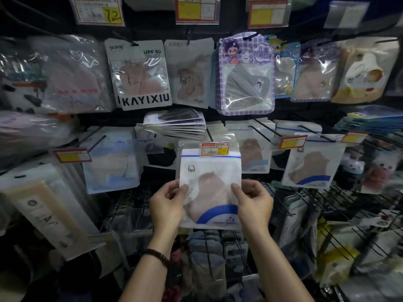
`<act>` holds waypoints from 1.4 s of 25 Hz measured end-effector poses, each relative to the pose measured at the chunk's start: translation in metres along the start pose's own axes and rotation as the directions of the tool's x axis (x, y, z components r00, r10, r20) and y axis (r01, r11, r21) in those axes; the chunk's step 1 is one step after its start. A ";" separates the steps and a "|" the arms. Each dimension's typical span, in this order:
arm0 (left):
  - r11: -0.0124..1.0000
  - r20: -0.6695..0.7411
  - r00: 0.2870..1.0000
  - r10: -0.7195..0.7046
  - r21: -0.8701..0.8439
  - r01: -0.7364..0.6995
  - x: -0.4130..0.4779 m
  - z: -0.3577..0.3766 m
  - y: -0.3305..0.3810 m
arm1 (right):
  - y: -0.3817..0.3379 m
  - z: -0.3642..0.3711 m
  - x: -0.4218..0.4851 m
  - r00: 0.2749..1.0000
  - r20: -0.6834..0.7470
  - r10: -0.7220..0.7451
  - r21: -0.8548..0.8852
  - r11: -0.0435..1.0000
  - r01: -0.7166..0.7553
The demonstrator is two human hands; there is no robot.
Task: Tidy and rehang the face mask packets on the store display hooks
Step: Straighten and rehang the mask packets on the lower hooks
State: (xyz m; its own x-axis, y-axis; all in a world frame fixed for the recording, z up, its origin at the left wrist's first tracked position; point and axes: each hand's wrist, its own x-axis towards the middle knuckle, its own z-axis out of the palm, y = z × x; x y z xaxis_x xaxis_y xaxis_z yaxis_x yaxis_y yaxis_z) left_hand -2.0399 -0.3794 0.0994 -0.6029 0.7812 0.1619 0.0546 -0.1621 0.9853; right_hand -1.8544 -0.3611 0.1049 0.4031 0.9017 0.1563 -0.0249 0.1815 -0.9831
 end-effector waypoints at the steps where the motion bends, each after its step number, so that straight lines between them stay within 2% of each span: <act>1: 0.998 -0.003 1.000 -0.003 -0.055 0.003 -0.003 -0.002 0.002 | 0.000 -0.002 -0.001 1.000 0.004 -0.004 0.036 0.999 0.003; 6: 0.981 -0.011 0.999 0.039 -0.188 -0.041 -0.024 -0.008 0.003 | -0.003 -0.017 -0.006 0.994 0.086 -0.061 0.181 0.982 0.045; 9: 0.982 0.018 0.999 0.040 -0.185 -0.036 -0.033 -0.008 -0.008 | 0.006 -0.025 -0.007 0.994 0.110 -0.016 0.197 0.980 -0.006; 14: 0.994 0.074 0.996 0.052 -0.096 -0.045 -0.063 0.014 -0.025 | 0.019 -0.057 -0.004 0.996 -0.024 0.087 0.197 0.977 -0.080; 20: 0.992 0.132 0.990 0.051 -0.117 -0.036 -0.086 0.073 -0.026 | 0.016 -0.115 0.019 0.987 -0.142 0.075 0.174 0.983 -0.050; 26: 0.975 0.159 0.985 -0.068 -0.200 0.100 -0.100 0.130 -0.020 | 0.014 -0.161 0.049 0.984 -0.162 0.067 0.195 0.980 -0.034; 35: 0.982 0.111 0.991 -0.075 -0.163 0.092 -0.114 0.171 -0.018 | 0.010 -0.184 0.076 0.983 -0.181 0.040 0.230 0.973 0.003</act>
State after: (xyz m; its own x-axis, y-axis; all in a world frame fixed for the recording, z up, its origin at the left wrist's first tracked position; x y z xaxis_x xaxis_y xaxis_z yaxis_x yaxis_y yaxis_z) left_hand -1.8358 -0.3623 0.0729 -0.5129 0.8534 0.0930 -0.1318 -0.1854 0.9738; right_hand -1.6557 -0.3634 0.0893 0.5610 0.8221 0.0973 -0.2332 0.2697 -0.9343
